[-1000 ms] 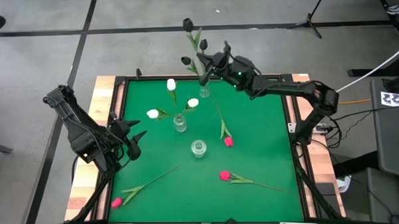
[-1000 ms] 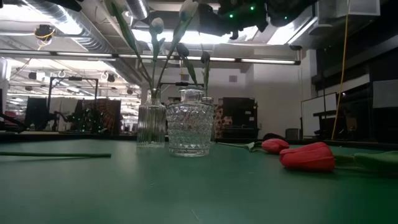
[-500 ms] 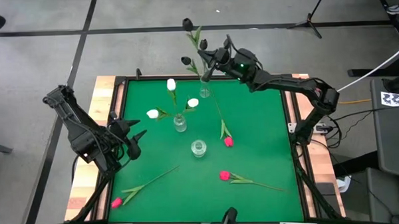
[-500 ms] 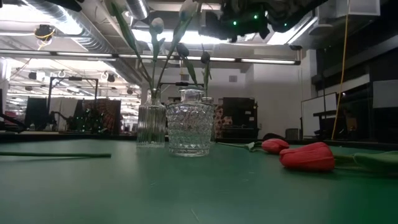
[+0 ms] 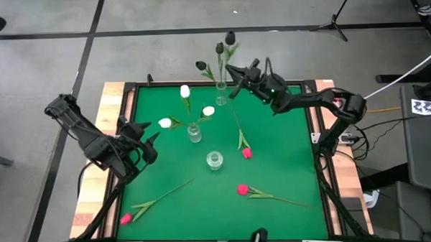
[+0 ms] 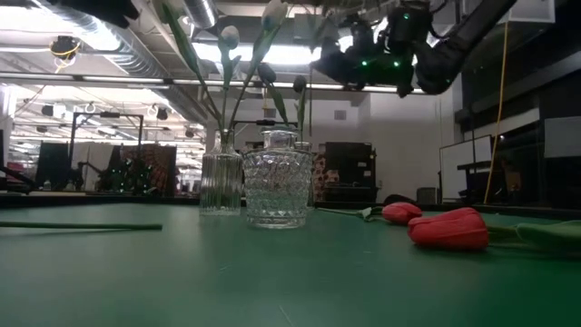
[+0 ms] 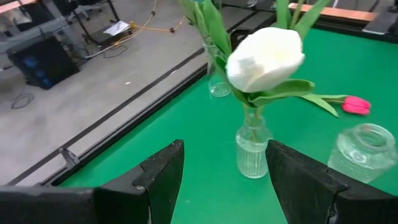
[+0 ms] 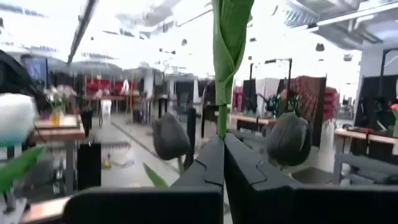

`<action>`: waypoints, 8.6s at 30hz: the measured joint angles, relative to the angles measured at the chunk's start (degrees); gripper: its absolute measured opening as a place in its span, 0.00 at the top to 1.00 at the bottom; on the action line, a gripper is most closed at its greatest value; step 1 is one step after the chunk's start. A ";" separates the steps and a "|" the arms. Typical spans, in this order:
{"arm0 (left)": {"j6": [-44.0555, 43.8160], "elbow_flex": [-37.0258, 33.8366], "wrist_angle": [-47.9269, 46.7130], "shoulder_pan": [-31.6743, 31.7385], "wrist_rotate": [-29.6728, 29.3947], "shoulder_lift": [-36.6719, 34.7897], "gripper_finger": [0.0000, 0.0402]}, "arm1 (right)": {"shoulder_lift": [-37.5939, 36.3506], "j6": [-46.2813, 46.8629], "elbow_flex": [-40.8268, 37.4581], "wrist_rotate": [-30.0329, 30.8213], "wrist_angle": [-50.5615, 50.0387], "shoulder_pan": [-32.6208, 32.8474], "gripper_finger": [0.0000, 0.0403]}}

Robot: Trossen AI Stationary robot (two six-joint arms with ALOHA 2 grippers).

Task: Sort flowers into vase by color
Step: Put the black flower into the top transparent vase, then put the top pink flower into the bottom transparent vase

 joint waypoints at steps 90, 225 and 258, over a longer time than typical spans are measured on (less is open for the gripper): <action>1.38 0.00 0.18 3.23 0.00 0.00 0.44 | -25.60 -41.07 -1.33 -14.99 -88.45 -1.04 0.55; 43.19 23.71 39.79 14.00 38.53 -5.87 0.44 | -6.96 -49.18 63.06 26.47 -124.37 43.31 1.00; 40.35 23.67 65.13 36.48 85.25 8.00 0.44 | 0.94 -88.79 62.79 42.50 -102.67 49.05 1.00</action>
